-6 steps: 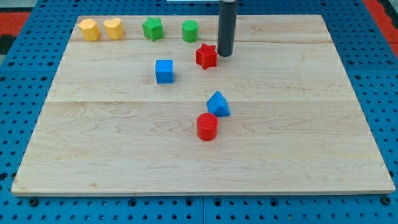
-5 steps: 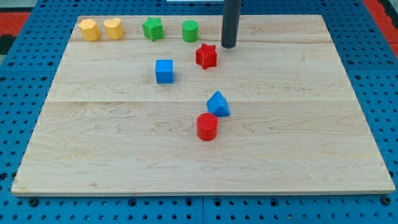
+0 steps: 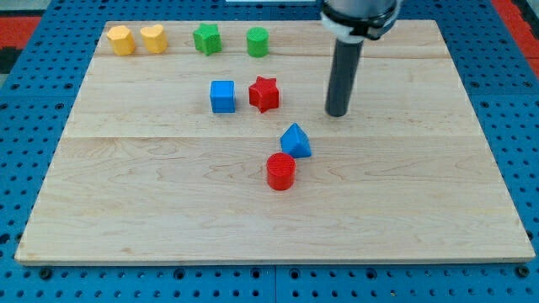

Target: Push the blue triangle at the bottom left of the red star

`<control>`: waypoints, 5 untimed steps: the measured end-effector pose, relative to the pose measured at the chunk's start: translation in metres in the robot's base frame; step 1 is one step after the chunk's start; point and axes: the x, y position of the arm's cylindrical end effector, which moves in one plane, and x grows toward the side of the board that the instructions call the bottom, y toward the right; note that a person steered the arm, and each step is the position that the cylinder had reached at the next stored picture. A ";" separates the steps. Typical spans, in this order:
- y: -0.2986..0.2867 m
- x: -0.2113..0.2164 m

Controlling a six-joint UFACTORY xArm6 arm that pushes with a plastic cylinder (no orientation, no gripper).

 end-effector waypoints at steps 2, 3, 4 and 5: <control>-0.046 -0.014; -0.046 -0.027; -0.046 -0.037; -0.046 -0.046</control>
